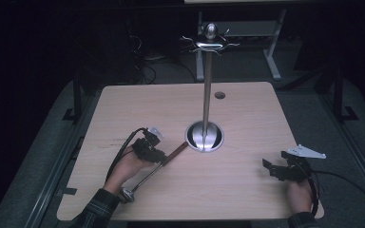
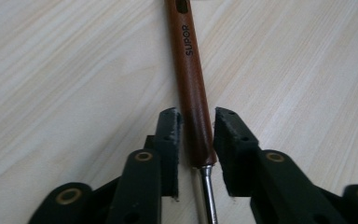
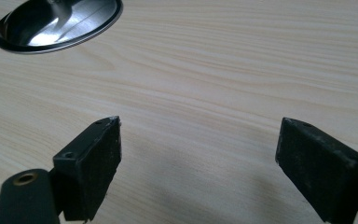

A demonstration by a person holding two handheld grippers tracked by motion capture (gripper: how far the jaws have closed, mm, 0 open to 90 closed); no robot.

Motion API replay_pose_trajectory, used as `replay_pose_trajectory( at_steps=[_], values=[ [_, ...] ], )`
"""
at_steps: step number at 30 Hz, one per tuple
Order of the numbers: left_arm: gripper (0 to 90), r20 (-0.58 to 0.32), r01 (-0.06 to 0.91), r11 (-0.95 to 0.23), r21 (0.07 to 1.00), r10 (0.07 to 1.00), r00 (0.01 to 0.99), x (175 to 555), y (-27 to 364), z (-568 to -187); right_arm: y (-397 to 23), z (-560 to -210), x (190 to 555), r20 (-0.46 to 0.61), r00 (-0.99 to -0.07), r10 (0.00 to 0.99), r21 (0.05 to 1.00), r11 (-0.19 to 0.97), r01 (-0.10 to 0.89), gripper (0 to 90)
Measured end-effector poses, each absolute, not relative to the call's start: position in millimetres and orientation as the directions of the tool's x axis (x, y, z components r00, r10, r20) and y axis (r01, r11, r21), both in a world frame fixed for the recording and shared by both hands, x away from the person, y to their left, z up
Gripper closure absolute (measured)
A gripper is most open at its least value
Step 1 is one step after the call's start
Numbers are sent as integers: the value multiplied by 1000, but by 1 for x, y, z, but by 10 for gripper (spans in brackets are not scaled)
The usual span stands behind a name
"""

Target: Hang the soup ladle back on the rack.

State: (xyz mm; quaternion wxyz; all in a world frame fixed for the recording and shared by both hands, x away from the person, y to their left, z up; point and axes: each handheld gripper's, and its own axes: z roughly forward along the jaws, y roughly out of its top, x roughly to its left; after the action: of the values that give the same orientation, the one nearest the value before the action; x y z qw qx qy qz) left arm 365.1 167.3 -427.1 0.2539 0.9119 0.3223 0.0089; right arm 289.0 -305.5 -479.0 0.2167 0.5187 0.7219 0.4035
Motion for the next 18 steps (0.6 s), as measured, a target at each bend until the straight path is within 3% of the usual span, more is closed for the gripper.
replay_pose_trajectory(
  at_steps=[18],
  values=[
    [668, -58, 581, -741, 336, 599, 798, 367, 140, -437, -306, -479, 289, 105, -367, 924, 810, 135, 571, 137]
  ],
)
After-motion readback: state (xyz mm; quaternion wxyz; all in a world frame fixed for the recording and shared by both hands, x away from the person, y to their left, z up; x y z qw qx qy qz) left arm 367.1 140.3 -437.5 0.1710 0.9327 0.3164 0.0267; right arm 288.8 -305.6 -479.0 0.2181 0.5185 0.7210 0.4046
